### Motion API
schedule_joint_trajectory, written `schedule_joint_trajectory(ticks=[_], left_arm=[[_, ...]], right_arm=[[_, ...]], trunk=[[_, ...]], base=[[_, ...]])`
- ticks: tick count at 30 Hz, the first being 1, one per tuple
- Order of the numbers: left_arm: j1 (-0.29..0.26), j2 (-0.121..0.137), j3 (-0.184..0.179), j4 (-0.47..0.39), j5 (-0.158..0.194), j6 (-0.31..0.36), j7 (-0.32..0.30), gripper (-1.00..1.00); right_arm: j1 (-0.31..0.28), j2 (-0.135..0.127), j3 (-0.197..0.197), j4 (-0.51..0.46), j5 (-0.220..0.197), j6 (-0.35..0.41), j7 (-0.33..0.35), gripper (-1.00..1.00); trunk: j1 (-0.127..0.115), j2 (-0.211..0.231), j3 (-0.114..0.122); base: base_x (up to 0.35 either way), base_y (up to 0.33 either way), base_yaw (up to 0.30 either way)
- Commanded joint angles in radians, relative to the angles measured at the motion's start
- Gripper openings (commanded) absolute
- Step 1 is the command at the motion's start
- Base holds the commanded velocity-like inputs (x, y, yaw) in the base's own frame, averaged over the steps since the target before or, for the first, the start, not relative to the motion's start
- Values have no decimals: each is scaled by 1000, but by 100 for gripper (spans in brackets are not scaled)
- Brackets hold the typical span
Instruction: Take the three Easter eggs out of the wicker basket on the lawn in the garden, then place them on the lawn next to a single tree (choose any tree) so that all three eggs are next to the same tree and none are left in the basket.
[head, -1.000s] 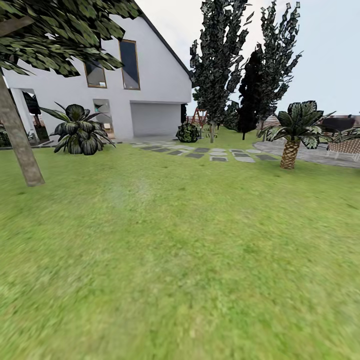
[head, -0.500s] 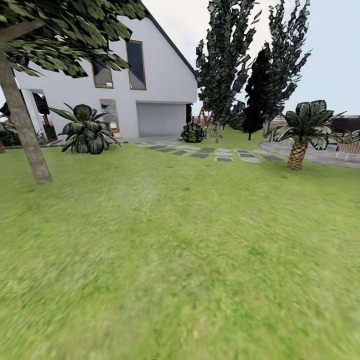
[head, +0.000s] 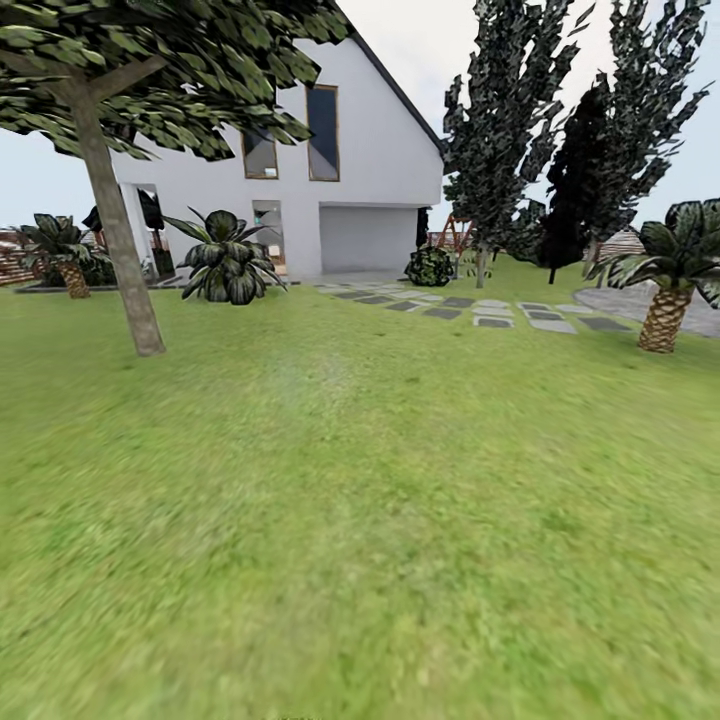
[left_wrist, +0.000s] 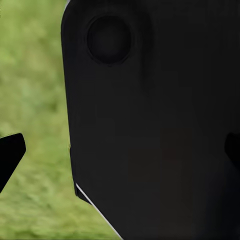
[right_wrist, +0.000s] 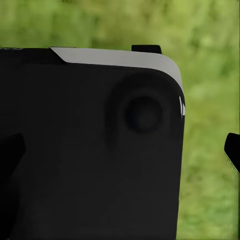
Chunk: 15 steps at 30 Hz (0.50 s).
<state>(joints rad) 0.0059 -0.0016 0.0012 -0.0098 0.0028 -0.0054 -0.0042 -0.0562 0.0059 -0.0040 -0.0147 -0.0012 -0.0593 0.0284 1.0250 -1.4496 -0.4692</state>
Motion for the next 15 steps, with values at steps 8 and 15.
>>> schedule_joint_trajectory(ticks=[8, 15], left_arm=[[0, 0, 0, -1, 0, 0, 0, 100], [0, 0, -1, -1, 0, -1, 0, 100]], right_arm=[[-1, 0, 0, 2, 2, -3, 4, 100], [-1, 0, -4, 2, -2, -51, -5, 100]], trunk=[[0, 0, -1], [0, 0, -4]], base=[[0, 0, 139], [0, 0, 2]])
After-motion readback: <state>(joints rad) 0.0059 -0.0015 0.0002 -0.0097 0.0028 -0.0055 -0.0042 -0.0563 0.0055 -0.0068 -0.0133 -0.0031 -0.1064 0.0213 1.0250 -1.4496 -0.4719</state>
